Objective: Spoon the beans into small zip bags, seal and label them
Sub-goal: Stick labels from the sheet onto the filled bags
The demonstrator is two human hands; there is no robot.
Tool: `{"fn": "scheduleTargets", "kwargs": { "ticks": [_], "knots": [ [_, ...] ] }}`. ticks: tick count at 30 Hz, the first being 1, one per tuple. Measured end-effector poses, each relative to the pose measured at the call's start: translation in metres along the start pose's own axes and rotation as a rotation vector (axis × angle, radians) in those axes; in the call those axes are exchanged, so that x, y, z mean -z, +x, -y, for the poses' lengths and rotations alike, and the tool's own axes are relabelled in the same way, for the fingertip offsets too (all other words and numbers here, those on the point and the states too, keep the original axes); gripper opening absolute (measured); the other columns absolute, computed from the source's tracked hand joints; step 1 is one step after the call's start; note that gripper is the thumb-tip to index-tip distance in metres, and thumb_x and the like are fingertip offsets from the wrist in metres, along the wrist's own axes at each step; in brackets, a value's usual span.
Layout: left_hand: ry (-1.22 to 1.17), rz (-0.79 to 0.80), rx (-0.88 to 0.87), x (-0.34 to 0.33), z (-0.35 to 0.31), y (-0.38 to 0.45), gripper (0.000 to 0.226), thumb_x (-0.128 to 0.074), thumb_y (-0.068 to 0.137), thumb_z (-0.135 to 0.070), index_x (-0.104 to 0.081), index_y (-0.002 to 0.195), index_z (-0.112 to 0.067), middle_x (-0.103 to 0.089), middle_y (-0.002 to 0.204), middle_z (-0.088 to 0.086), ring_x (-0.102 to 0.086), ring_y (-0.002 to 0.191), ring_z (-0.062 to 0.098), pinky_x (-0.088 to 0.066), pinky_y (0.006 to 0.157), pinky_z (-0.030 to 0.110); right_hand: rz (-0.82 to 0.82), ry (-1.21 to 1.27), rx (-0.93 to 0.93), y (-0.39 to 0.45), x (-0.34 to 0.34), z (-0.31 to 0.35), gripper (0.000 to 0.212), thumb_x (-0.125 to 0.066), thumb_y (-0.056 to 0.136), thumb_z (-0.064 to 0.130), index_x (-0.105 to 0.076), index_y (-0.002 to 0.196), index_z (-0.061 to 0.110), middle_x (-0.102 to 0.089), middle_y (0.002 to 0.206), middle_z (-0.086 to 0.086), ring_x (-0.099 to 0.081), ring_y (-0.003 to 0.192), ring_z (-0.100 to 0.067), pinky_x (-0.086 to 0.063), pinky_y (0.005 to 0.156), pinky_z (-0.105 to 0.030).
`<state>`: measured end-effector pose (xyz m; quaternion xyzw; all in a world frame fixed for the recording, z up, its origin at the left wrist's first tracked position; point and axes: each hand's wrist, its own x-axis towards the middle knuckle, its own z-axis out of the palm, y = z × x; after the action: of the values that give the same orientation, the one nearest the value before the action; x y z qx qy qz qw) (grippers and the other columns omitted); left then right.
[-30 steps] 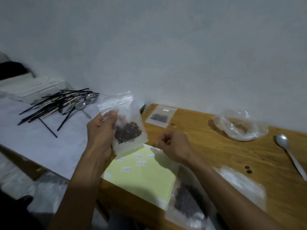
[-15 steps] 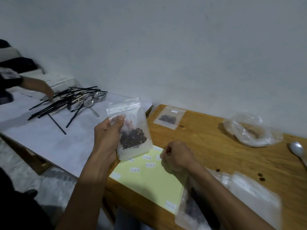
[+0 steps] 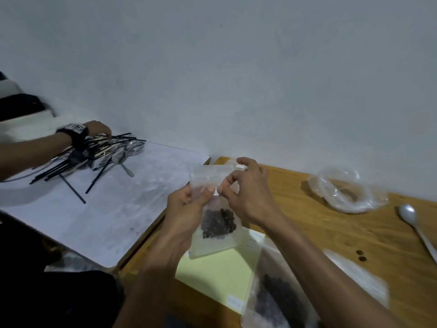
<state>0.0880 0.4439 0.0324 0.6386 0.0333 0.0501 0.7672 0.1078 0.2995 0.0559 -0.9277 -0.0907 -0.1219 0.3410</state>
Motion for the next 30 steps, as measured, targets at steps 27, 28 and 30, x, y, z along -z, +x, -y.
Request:
{"fn": "scheduleTargets", "kwargs": {
  "ticks": [27,28,30],
  "knots": [
    [0.059,0.053,-0.067,-0.065,0.007,0.043,0.023,-0.077,0.084,0.0,-0.074,0.104,-0.012,-0.08,0.092,0.004,-0.078,0.083,0.019,-0.062,0.067,0.03,-0.22,0.531,-0.204,-0.018,0.011,-0.066,0.03,-0.084,0.078,0.033,-0.066,0.102,0.033,-0.065,0.1,0.018,-0.064,0.084,-0.008,-0.055,0.065,-0.025],
    [0.072,0.066,-0.066,-0.07,0.01,0.051,0.031,-0.079,0.082,-0.001,-0.071,0.11,-0.013,-0.08,0.097,0.005,-0.077,0.087,0.02,-0.063,0.071,0.033,-0.171,0.585,-0.238,-0.017,0.013,-0.074,0.036,-0.085,0.078,0.027,-0.066,0.108,0.034,-0.064,0.103,0.016,-0.067,0.084,-0.012,-0.058,0.063,-0.028],
    [0.176,0.052,-0.069,-0.08,0.02,0.068,0.061,-0.09,0.072,-0.011,-0.059,0.123,-0.02,-0.074,0.107,0.001,-0.075,0.092,0.019,-0.063,0.077,0.038,-0.192,0.627,-0.315,-0.01,0.016,-0.092,0.043,-0.086,0.078,0.018,-0.067,0.114,0.031,-0.066,0.106,0.01,-0.071,0.083,-0.017,-0.058,0.06,-0.027]
  ]
}}
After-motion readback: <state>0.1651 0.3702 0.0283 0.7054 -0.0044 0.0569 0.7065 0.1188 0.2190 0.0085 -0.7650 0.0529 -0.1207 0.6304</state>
